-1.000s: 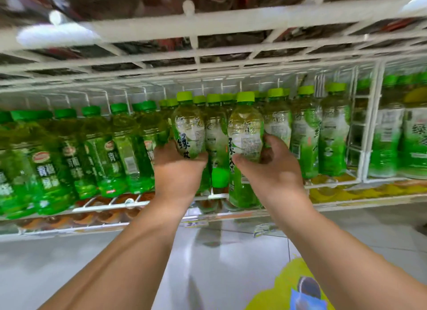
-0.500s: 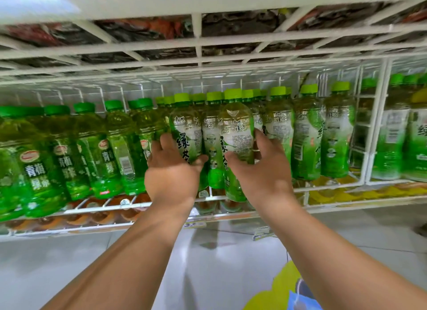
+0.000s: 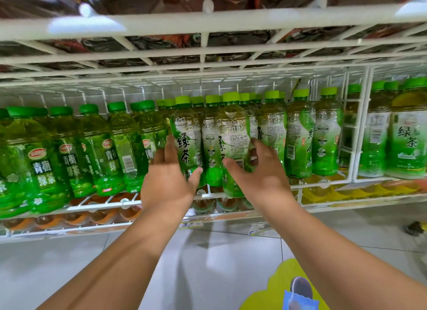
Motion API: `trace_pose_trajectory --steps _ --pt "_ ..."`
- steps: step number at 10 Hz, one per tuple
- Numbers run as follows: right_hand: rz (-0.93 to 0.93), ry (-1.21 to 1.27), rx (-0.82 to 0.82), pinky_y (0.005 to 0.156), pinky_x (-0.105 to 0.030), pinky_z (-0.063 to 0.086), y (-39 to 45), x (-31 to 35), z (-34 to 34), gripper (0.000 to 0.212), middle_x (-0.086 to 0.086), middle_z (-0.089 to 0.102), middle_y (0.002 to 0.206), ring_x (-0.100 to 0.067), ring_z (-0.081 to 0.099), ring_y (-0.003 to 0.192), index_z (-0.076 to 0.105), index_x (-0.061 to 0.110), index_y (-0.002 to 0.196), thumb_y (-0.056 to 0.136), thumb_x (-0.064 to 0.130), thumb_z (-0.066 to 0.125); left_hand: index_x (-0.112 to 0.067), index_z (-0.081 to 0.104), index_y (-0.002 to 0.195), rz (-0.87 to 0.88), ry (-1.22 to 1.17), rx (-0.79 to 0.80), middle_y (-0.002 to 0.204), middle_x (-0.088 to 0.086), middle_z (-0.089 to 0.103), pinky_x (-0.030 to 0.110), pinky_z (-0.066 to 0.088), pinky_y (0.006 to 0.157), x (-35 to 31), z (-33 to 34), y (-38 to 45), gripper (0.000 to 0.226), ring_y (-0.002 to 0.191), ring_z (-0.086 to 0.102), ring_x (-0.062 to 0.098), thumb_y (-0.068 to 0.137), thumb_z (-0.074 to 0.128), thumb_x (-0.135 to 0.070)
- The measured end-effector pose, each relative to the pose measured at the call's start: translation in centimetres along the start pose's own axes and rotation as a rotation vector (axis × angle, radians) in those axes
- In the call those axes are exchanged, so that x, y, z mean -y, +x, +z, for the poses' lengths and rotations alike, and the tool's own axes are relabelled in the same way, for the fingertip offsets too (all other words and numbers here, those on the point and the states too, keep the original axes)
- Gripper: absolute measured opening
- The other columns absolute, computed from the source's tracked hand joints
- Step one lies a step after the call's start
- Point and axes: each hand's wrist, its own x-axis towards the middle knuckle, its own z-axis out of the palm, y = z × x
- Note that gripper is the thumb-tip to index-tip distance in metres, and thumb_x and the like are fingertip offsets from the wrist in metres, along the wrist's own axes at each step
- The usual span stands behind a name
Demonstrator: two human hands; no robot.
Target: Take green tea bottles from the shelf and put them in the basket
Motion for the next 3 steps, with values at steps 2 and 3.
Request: trace_pose_trajectory --steps 2,3 --pt "-0.082 -0.189 -0.093 0.109 -0.038 0.044 -2.5 0.7 -1.3 0.094 -0.006 0.026 0.158 -0.026 0.036 0.144 0.014 0.024 0.16 0.089 0.059 0.065 -0.021 0.016 0.159 0.111 0.076 0.073 0.148 0.014 0.038 0.047 0.054 0.092 0.1 -3.5 -1.0 0.094 0.128 0.046 0.036 0.086 0.066 -0.056" --pt "-0.191 -0.301 -0.104 0.115 -0.04 0.039 -4.3 1.5 -1.5 0.095 -0.007 0.017 0.163 -0.026 0.023 0.15 0.006 0.02 0.162 0.092 0.058 0.059 -0.023 0.02 0.159 0.141 0.197 0.044 0.152 0.013 0.035 0.046 0.049 0.1 0.8 -5.5 -1.8 0.089 0.131 0.041 0.036 0.088 0.057 -0.062"
